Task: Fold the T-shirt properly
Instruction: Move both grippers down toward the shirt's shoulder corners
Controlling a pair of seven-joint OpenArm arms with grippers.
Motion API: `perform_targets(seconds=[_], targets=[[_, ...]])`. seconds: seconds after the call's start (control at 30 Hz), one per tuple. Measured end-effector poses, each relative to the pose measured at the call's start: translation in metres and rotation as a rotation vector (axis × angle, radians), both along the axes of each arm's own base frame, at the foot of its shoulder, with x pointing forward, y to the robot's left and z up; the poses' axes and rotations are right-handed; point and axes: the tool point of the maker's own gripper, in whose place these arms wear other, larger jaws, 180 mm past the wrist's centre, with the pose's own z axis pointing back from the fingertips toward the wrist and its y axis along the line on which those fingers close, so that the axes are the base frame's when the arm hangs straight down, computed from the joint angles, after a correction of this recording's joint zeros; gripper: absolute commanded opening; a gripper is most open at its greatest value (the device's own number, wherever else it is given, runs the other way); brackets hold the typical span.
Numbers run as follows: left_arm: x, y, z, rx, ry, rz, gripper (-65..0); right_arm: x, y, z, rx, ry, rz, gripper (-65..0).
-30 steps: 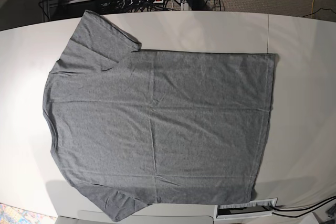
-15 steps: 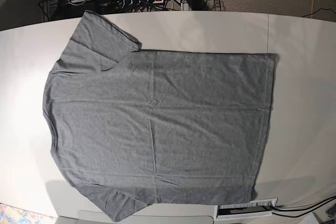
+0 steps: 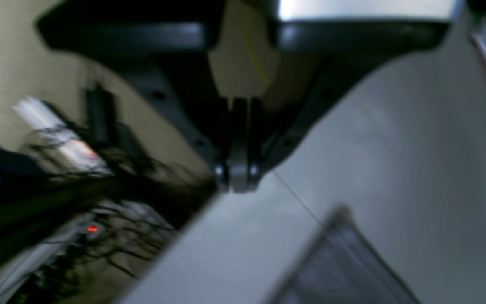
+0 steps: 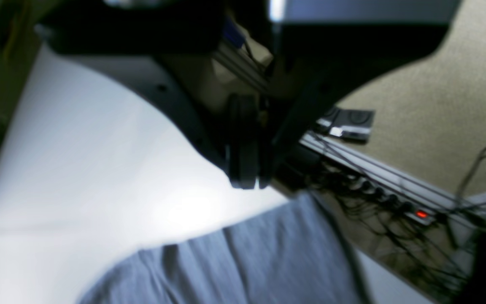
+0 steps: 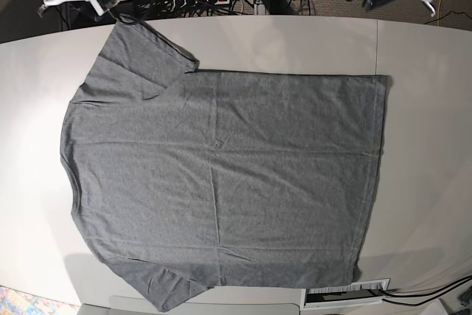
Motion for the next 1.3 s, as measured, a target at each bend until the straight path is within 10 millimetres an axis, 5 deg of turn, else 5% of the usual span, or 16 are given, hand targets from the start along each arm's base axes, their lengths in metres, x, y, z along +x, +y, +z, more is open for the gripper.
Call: perform_targets(seconds=[0.4,0.67,0.77,0.83,1.13,1.3], targets=[[0.056,-0.009,0.026,0.065,-0.235,-0.239,-65.0,0.019,0.004,-0.014,-0.056,0.092,0.091,-65.0],[0.064,0.008,-0.007,0.134,-0.193,-0.466,-63.6,0.018,0.022,-0.018,-0.005,0.115,0.191,-52.1],[0.074,0.023,-0.019,0.180,-0.190,-0.507,-48.2,0.014,0.025,-0.020,-0.001,0.133,0.209,-52.1],[0.079,0.030,-0.027,0.223,-0.183,-0.530,-43.5,0.015,0.025,-0.019,-0.001,0.132,0.208,-52.1],[0.080,0.004,-0.053,0.233,-0.193,-0.653,-43.4,0.015,0.025,-0.019,-0.002,0.133,0.209,-52.1],[0.096,0.009,-0.072,0.308,-0.212,-0.671,-43.4,0.015,0.025,-0.019,-0.001,0.133,0.208,-52.1]])
